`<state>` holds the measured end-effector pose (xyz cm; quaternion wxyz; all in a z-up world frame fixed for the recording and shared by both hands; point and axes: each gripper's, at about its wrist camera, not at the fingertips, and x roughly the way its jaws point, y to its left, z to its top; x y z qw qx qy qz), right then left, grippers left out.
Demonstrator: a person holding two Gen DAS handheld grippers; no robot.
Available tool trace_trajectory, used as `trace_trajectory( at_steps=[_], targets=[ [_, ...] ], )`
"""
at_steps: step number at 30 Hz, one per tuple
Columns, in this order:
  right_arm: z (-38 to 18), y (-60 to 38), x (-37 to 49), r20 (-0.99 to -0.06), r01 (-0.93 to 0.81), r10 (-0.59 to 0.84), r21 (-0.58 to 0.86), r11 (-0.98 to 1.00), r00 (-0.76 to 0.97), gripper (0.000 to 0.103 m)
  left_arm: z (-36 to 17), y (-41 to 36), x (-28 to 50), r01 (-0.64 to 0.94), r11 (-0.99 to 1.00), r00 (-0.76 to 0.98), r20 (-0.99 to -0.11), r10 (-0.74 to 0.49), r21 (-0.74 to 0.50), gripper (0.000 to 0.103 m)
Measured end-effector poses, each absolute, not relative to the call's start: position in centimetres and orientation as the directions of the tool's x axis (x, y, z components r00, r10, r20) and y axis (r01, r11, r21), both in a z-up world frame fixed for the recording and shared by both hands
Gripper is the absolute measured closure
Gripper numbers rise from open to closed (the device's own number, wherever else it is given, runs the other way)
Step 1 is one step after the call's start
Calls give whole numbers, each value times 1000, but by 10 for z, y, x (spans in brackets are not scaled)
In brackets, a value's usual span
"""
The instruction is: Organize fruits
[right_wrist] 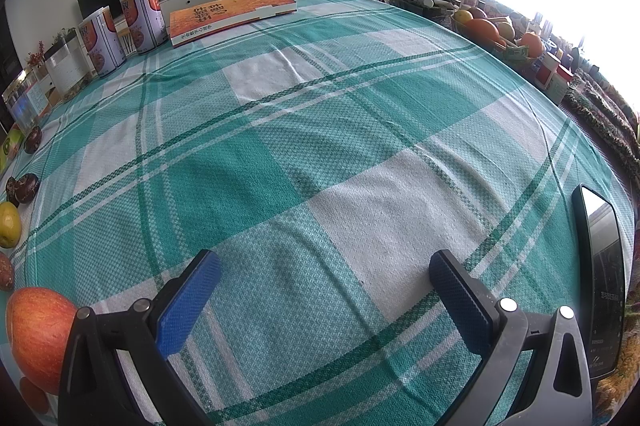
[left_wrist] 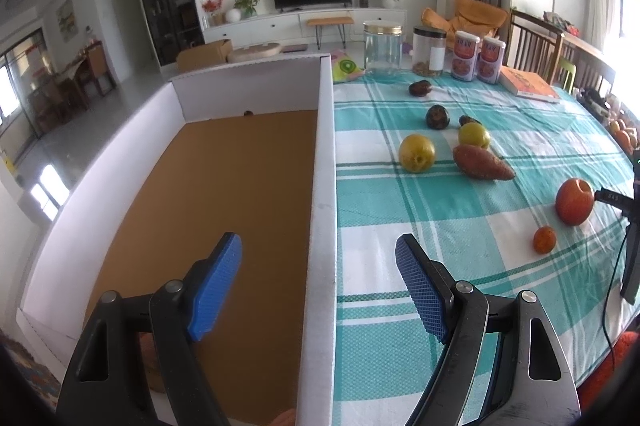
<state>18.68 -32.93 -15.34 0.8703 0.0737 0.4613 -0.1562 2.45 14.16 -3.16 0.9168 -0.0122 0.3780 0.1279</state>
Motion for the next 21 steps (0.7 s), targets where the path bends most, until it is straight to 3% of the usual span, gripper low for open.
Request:
trace_trajectory(
  at_steps=[18,21],
  targets=[
    [-153,-329,187,-826,340,-204,-15,940,526,0,-39,132,34,-215,966,628,-737,251,145,21],
    [-153,-329,187,-826,340,-204,-15,940,526,0,-31,131,30,-255,950,643,-702,307,183,21]
  ],
)
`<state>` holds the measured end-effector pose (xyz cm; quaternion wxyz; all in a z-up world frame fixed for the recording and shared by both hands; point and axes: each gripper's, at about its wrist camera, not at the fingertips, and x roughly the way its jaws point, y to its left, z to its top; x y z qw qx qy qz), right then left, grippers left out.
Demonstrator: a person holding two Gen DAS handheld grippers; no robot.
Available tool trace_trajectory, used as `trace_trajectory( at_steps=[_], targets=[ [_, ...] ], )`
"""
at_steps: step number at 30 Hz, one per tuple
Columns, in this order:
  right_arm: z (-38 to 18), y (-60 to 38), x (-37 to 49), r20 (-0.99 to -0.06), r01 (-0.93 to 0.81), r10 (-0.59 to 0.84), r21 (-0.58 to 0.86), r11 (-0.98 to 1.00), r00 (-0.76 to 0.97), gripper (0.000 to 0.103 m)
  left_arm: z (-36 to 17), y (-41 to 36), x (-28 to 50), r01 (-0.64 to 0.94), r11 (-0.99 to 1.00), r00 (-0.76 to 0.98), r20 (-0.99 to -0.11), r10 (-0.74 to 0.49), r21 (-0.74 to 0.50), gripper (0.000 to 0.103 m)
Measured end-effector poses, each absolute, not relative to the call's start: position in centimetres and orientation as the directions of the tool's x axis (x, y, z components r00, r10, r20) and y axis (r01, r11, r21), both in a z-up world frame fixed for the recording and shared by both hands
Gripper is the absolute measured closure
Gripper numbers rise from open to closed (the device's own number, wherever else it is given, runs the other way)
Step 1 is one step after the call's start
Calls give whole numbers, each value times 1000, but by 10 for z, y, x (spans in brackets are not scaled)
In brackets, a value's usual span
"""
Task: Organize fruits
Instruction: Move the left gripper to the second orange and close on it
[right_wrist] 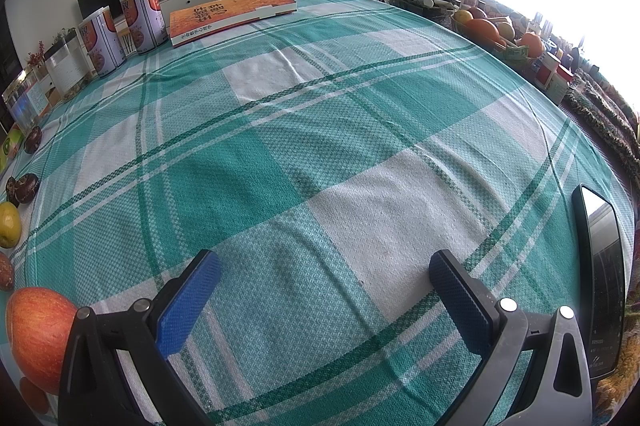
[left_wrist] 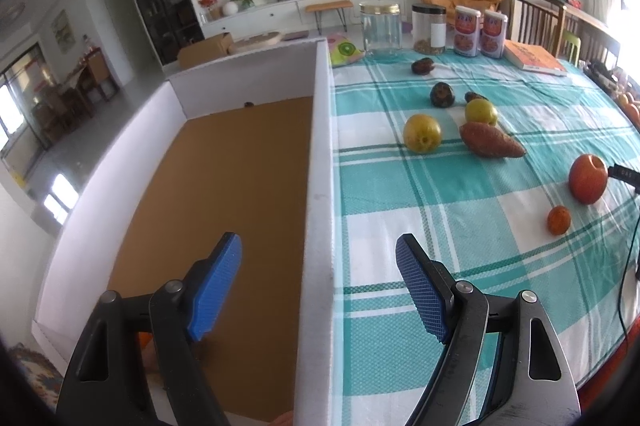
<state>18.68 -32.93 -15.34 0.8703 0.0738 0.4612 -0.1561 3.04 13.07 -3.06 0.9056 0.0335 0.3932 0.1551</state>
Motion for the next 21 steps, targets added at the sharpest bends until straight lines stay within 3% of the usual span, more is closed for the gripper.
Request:
trace_trajectory(
  at_steps=[3,4,7,8,11,14,18,21],
  targets=[
    [-153,-329,187,-826,340,-204,-15,940,526,0,4,120,6,-345,907,751,-508,421,242,21],
    [-153,-330,187,-826,340,-204,-15,940,526,0,16,117,-2,-344,909,788,-455,415,233,14],
    [-153,-329,187,-826,340,-203,-15,940,526,0,39,99,-14,-215,965,884,-389,258,152,10],
    [-153,-330,187,-826,340,-204,-15,940,526,0,39,92,-11,-139,984,894,-412,174,113,9],
    [-153,-330,187,-826,340,-204,-15,940,526,0,13,64,17,104,994,803,-588,-99,-25,9],
    [-153,-329,187,-826,340,-203,-15,940,526,0,-33,34,53,231,954,633,-715,-295,-189,9],
    [-153,-329,187,-826,340,-203,-15,940,526,0,-78,-7,96,272,938,539,-773,-335,-216,11],
    [-153,-329,187,-826,340,-203,-15,940,526,0,-93,-31,109,300,941,538,-786,-304,-159,11]
  ],
)
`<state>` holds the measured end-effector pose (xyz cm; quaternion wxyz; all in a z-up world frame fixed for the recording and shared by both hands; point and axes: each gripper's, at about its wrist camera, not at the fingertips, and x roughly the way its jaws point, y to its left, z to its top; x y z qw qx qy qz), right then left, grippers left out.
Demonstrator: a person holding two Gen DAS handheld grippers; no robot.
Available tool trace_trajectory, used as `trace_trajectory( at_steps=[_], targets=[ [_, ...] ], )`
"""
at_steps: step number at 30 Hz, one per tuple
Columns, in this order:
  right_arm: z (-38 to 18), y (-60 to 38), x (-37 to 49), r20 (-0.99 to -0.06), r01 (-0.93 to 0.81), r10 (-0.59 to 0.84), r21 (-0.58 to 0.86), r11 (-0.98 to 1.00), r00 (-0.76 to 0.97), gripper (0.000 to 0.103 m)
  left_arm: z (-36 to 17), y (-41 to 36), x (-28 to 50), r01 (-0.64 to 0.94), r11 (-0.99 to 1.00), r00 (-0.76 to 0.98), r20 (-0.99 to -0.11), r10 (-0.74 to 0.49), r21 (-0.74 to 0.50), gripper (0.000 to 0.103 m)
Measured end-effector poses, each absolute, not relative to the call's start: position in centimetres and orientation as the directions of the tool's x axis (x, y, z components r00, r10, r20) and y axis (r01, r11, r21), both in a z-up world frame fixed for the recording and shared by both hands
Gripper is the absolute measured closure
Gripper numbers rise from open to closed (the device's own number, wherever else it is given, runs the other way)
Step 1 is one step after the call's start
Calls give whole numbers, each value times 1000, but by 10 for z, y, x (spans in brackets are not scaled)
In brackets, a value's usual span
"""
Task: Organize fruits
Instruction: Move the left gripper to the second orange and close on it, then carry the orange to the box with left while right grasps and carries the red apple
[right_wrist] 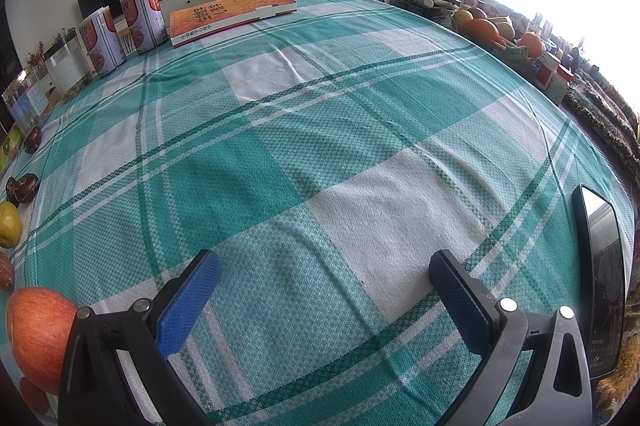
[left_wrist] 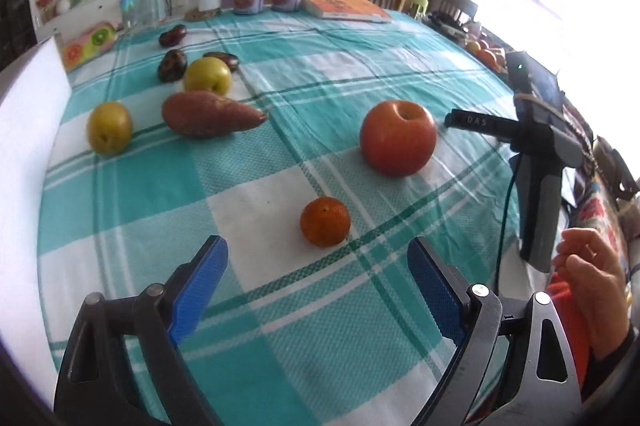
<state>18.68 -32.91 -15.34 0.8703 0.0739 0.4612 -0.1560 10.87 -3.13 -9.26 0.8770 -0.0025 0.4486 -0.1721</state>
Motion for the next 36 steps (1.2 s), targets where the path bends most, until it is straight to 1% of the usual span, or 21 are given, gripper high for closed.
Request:
trace_trajectory(
  at_steps=[3,5,6,7,9,11,12,13,16,22,26,28,31,32,34,36],
  targets=[
    [-153,-329,187,-826,340,-203,-15,940,526,0,-101,-48,113,331,941,563,-786,-257,-71,11],
    [-153,-330,187,-826,340,-203,-15,940,526,0,-103,-49,113,334,942,575,-783,-238,-41,12],
    [-153,-329,187,-826,340,-203,-15,940,526,0,-103,-49,114,335,942,579,-780,-237,-38,23],
    [-153,-329,187,-826,340,-203,-15,940,526,0,-105,-49,116,335,941,576,-782,-237,-38,43],
    [-153,-329,187,-826,340,-203,-15,940,526,0,-109,-50,120,339,939,550,-800,-242,-51,60],
    [-153,-329,187,-826,340,-203,-15,940,526,0,-115,-52,122,336,940,537,-807,-244,-60,61],
    [-153,-329,187,-826,340,-203,-15,940,526,0,-117,-52,122,336,940,537,-807,-244,-61,68],
    [-153,-329,187,-826,340,-203,-15,940,526,0,-118,-52,120,337,940,541,-805,-241,-55,70],
    [-153,-329,187,-826,340,-203,-15,940,526,0,-116,-51,117,328,943,557,-795,-241,-56,72],
    [-153,-329,187,-826,340,-203,-15,940,526,0,-100,-33,101,288,947,548,-787,-284,-141,72],
    [-153,-332,192,-834,319,-182,-8,948,520,0,-89,-23,86,281,945,544,-784,-299,-166,72],
    [-148,-339,186,-831,326,-145,45,944,536,1,-81,-17,79,278,944,547,-780,-306,-175,72],
    [-130,-346,153,-768,324,-56,201,924,639,1,-69,-3,70,266,945,558,-770,-311,-189,72],
    [-123,-343,144,-742,279,-2,249,927,671,1,-66,2,67,258,946,558,-769,-312,-197,72],
    [-110,-331,129,-678,127,168,363,923,716,1,-62,11,64,244,946,556,-769,-317,-213,72],
    [-97,-312,120,-626,-28,315,424,905,714,1,-56,18,60,235,947,560,-766,-316,-219,72]
  ],
)
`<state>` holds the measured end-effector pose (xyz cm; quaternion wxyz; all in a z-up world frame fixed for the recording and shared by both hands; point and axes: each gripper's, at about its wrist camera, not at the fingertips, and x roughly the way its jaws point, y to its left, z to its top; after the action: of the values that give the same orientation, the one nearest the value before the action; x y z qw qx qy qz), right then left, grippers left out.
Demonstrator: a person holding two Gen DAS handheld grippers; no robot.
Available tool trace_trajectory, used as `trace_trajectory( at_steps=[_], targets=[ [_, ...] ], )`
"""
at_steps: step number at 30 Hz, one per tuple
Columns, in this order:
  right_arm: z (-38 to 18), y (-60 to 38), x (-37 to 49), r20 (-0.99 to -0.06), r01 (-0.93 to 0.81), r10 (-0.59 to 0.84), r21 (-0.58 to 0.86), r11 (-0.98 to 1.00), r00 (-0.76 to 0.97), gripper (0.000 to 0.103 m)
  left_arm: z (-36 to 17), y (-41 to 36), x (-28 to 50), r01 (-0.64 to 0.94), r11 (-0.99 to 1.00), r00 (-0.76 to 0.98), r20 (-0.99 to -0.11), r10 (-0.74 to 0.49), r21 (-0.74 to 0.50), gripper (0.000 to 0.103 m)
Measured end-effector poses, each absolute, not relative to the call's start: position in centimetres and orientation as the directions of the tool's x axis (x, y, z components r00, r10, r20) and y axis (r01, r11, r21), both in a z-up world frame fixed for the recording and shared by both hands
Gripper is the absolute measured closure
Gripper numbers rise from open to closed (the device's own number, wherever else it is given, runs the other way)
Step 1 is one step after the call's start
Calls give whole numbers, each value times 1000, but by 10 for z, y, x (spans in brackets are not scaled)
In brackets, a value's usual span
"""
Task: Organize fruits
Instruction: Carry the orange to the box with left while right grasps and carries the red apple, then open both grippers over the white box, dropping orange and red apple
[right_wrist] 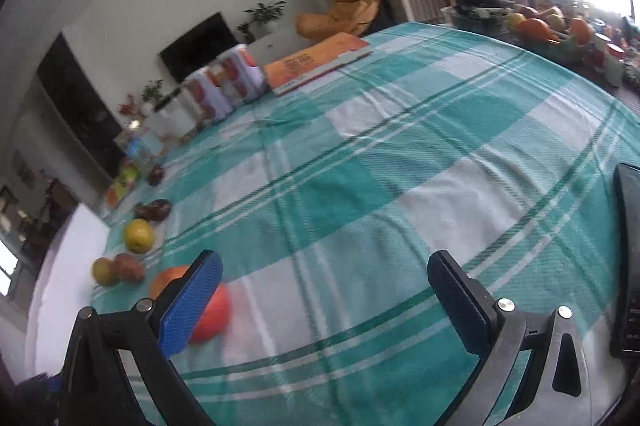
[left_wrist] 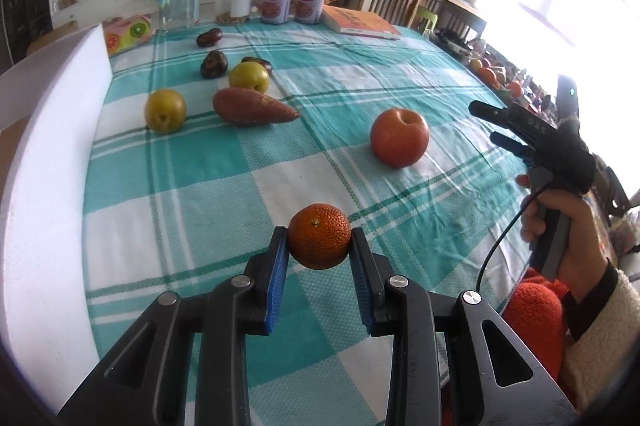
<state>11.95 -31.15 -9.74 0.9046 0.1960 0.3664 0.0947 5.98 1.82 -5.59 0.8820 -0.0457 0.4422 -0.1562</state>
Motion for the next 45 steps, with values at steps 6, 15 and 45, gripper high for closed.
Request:
trace_trajectory(
  at_steps=[6,15,45],
  targets=[
    [-100,-230,126,-706,-266,357,241,933,612,1,-37,38,46,213,948,599,-734,-319,-238,72],
    [-134,-175,169,-844,-247,231,121,961,483,33,-25,62,32,192,949,619,-719,-316,-251,72],
    [-44,198,8,-721,-801,690,373,469,68,33,-56,325,-24,-486,864,575,-792,203,-130,71]
  ],
)
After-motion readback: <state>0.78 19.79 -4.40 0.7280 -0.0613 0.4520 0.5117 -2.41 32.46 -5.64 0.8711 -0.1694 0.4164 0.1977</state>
